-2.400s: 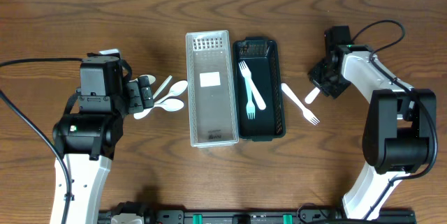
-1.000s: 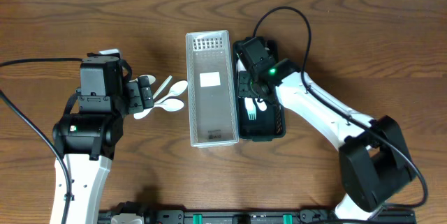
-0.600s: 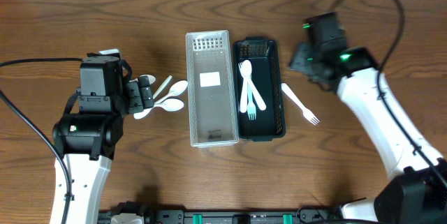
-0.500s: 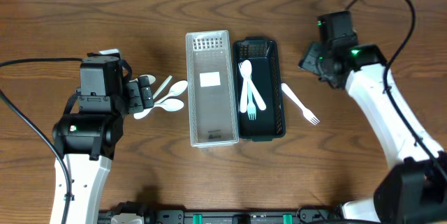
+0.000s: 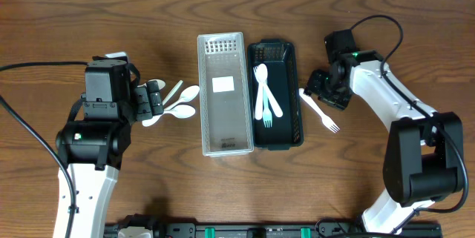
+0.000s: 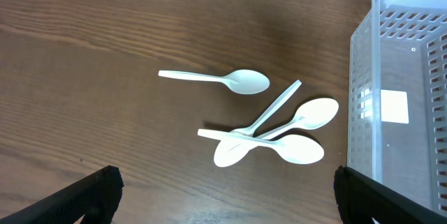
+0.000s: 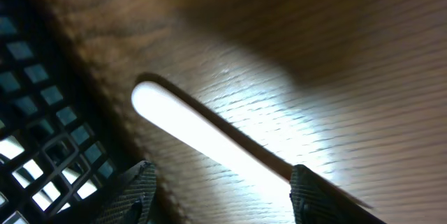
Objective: Pack container
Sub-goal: 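Move the right gripper to the second white spoon and grasp it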
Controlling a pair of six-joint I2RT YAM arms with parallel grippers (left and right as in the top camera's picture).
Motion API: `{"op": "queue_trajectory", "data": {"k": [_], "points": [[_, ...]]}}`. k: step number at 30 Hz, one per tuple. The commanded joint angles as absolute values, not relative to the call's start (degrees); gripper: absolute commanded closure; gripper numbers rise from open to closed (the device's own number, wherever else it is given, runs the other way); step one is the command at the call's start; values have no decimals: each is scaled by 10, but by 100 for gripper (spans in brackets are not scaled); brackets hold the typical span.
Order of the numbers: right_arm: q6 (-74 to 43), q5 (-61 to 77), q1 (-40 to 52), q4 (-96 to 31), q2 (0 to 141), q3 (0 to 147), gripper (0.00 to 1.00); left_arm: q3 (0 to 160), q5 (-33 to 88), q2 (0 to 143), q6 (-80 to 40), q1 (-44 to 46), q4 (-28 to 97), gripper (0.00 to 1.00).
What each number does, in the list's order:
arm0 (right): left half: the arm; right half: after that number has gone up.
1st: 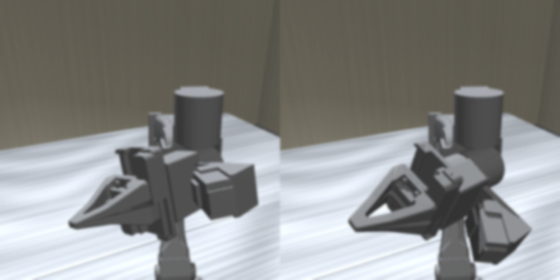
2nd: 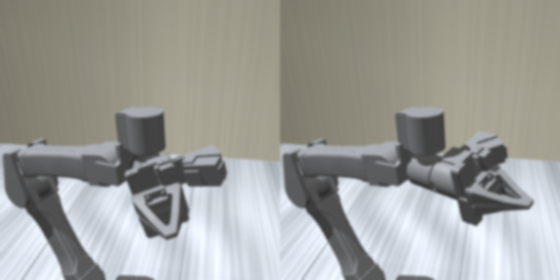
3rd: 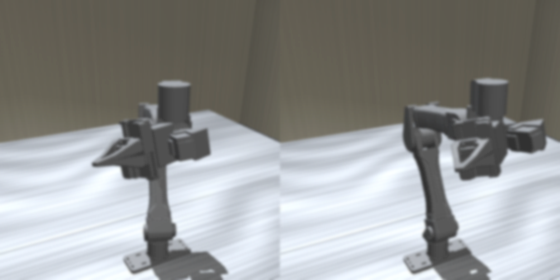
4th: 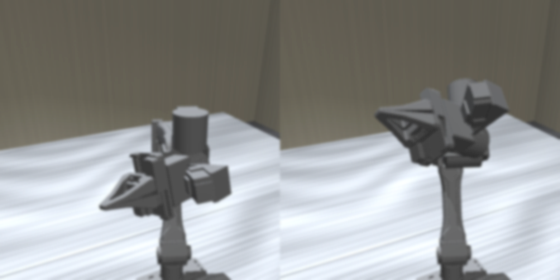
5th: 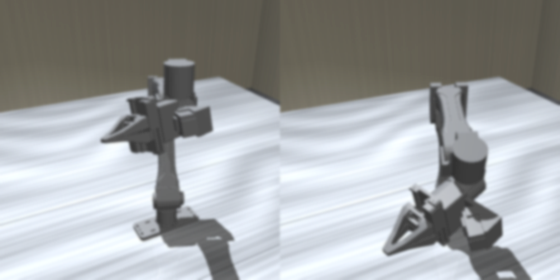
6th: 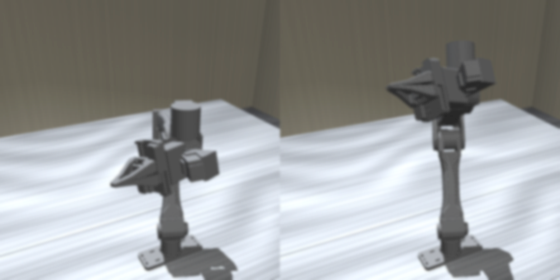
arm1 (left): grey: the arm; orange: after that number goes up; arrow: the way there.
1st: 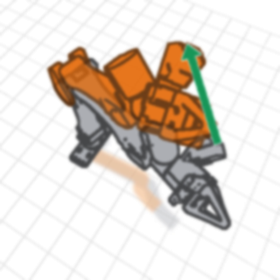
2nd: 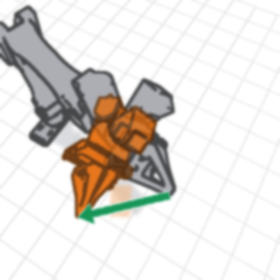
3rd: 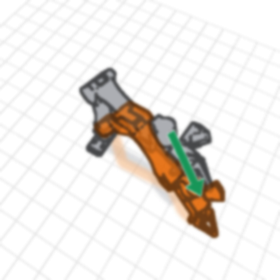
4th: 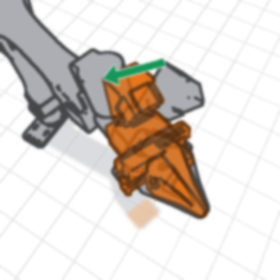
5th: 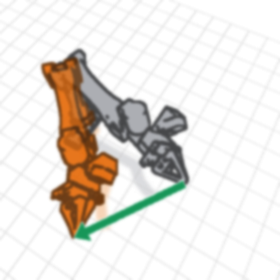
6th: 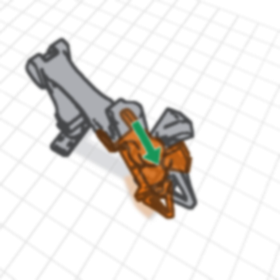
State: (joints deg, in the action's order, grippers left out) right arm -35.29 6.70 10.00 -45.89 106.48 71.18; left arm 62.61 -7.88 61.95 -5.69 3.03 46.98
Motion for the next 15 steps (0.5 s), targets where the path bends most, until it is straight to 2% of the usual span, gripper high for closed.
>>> {"op": "queue_trajectory", "data": {"k": [1, 7, 15], "points": [[-347, 97, 105, -460, 1071, 711, 37, 635, -80, 621, -48, 27, 472, 2], [-392, 98, 105, -461, 1072, 698, 30, 635, -80, 621, -48, 27, 472, 2], [-407, 146, 105, -392, 1072, 636, 30, 635, -80, 621, -48, 27, 472, 2]]}}
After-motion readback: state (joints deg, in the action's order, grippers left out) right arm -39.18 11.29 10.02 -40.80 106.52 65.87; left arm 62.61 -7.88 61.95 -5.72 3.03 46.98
